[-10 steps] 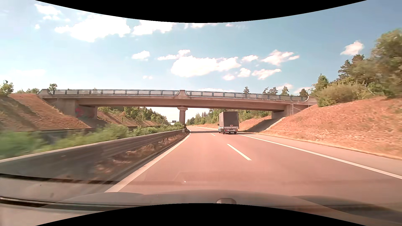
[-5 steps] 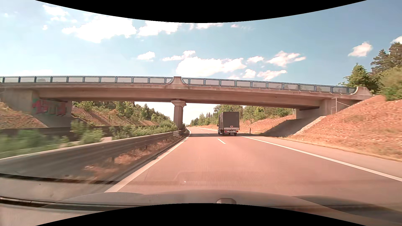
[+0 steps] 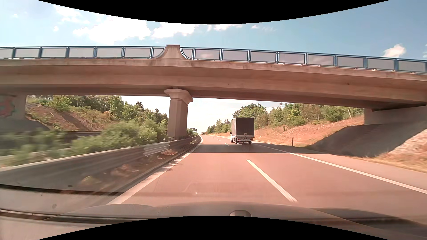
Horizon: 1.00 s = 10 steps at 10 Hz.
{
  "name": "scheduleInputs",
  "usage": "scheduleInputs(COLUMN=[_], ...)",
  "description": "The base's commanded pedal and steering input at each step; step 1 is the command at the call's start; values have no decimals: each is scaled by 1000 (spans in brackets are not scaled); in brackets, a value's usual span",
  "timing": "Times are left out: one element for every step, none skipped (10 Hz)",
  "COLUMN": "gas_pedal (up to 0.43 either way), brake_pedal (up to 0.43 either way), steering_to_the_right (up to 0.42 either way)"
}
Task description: Follow the waypoints while adhering to traffic rules and regulations
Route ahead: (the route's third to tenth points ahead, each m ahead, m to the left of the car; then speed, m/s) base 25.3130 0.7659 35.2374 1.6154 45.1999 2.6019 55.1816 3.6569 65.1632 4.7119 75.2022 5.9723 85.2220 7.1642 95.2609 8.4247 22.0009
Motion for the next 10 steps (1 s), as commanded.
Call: scheduleInputs(gas_pedal=[449,449,449,449,449,449,449,449,449,449], brake_pedal=[0,0,0,0,0,0,0,0,0,0], steering_to_the_right=[-15,-15,-15,-16,-16,-18,-18,-18,-18,-17])
